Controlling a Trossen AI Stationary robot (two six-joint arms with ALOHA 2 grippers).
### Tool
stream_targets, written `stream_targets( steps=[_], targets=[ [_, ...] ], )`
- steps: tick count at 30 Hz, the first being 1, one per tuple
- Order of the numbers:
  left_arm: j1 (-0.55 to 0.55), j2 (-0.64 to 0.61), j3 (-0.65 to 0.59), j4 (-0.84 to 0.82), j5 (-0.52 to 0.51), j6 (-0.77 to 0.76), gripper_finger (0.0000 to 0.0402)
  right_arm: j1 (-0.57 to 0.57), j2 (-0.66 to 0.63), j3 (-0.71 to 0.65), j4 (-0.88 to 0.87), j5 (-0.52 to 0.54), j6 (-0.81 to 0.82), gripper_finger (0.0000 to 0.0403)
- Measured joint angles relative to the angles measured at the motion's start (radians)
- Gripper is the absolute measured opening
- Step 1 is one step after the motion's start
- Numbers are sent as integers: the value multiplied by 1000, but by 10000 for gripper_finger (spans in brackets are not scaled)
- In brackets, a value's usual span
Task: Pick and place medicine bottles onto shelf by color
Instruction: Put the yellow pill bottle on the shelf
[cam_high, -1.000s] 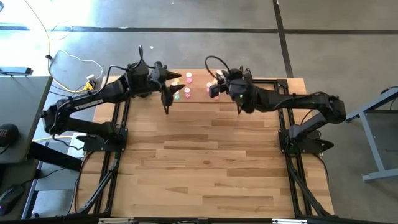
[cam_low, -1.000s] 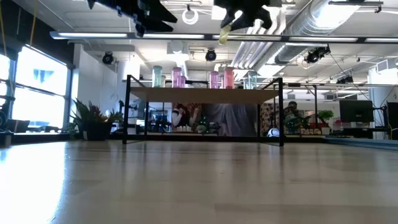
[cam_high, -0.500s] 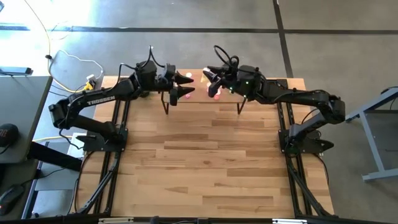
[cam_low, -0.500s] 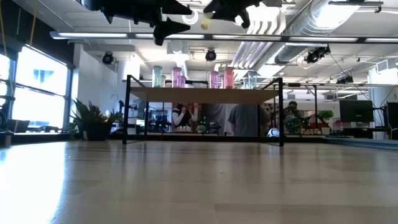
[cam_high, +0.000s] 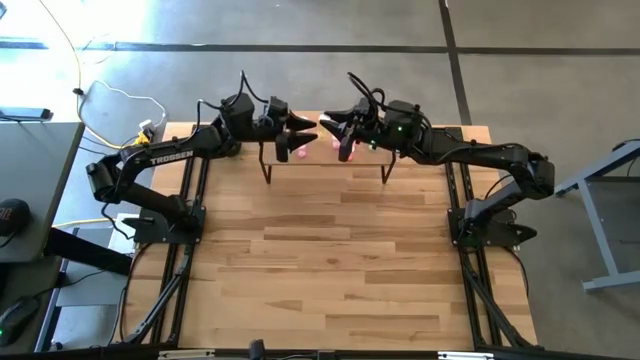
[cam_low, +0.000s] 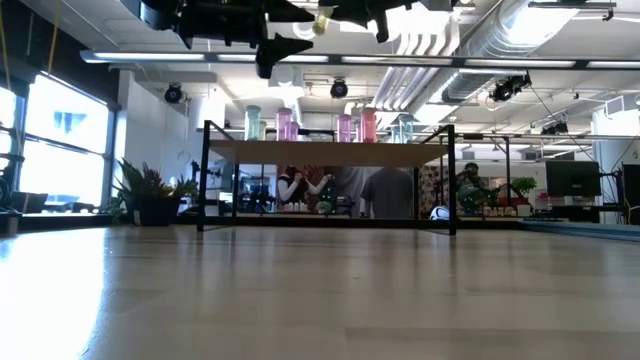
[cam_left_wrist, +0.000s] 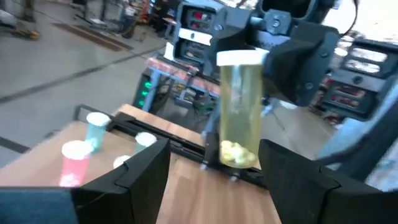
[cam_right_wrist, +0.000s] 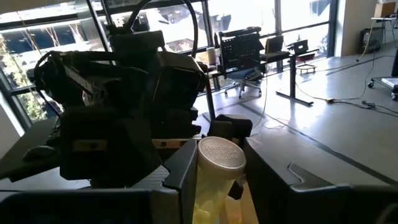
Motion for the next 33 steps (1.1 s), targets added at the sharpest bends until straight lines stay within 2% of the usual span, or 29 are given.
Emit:
stream_targets(
  steps=[4, 19, 33],
  targets=[
    [1, 0, 0, 27, 46, -46, 236, 0, 0, 0, 9, 0, 42, 103],
    [5, 13, 0, 52, 75, -72, 230, 10, 37, 0, 60, 0, 100, 103],
    [7, 13, 0, 52, 84, -69, 107, 8, 38, 0, 66, 4, 113, 103]
  ],
)
